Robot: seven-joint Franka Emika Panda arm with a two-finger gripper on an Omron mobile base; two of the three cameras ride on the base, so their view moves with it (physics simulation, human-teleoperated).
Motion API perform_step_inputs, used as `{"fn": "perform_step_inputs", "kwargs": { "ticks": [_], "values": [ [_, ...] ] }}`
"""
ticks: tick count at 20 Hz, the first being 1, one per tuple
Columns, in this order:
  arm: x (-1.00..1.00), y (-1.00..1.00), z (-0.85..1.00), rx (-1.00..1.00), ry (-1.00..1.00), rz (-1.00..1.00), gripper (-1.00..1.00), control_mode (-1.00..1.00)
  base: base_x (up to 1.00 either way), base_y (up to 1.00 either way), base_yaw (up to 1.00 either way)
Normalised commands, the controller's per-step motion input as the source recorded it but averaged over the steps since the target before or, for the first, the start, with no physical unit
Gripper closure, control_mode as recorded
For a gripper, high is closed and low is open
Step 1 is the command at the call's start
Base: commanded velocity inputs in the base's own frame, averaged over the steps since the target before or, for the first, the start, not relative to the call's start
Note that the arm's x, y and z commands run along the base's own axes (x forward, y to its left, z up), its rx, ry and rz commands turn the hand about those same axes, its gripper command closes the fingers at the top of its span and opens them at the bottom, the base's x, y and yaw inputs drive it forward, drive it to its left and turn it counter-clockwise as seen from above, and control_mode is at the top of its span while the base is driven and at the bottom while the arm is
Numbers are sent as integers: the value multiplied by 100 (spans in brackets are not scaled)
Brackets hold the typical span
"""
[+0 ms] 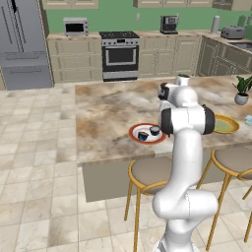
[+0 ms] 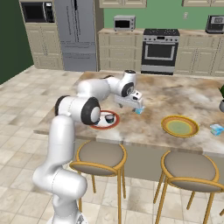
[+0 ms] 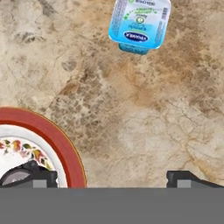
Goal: Place two yogurt containers on each plate.
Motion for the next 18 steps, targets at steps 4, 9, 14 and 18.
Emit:
{"fn": "perform_step_inputs", "kwargs": {
  "ticks": [4, 9, 14, 18],
  "values": [
    [19, -27, 0, 0, -17, 0, -100, -100, 0, 0, 0],
    [29, -15, -7, -2, -9, -2, -100, -100, 0, 0, 0],
    [39, -16, 0, -1, 0, -6, -100, -100, 0, 0, 0],
    [44, -6, 0, 0, 0, -7, -100, -100, 0, 0, 0]
  ]
}}
